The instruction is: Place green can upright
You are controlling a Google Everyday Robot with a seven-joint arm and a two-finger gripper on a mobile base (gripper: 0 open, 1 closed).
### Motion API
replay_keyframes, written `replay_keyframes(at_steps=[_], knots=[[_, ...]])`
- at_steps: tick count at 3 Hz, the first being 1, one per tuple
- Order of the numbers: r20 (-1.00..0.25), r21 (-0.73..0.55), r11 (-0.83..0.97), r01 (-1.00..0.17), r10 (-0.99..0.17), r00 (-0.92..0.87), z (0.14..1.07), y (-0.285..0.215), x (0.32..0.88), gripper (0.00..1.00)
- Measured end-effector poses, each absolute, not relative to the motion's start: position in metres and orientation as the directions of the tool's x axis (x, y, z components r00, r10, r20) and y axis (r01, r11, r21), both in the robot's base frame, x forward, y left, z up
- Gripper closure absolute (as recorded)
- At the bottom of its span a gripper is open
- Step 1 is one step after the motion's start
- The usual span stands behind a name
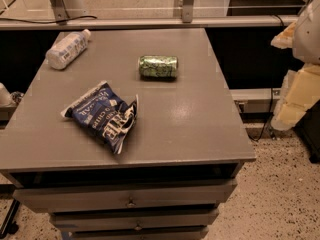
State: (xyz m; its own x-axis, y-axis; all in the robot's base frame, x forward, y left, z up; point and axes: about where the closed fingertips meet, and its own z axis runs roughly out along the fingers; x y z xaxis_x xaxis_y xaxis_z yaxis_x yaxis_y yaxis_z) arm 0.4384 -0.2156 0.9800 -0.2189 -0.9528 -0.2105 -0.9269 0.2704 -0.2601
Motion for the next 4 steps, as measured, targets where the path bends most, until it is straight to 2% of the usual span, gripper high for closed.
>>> replay_keyframes(at_steps=[2,4], knots=[[-0.253,-0.251,0.224,-0.942,-0.954,-0.16,0.958,-0.199,0.459,0.0],[-0.375,-0.308,0.09,-0.947,-0.927,0.034,0.93,-0.14,0.548,0.0]])
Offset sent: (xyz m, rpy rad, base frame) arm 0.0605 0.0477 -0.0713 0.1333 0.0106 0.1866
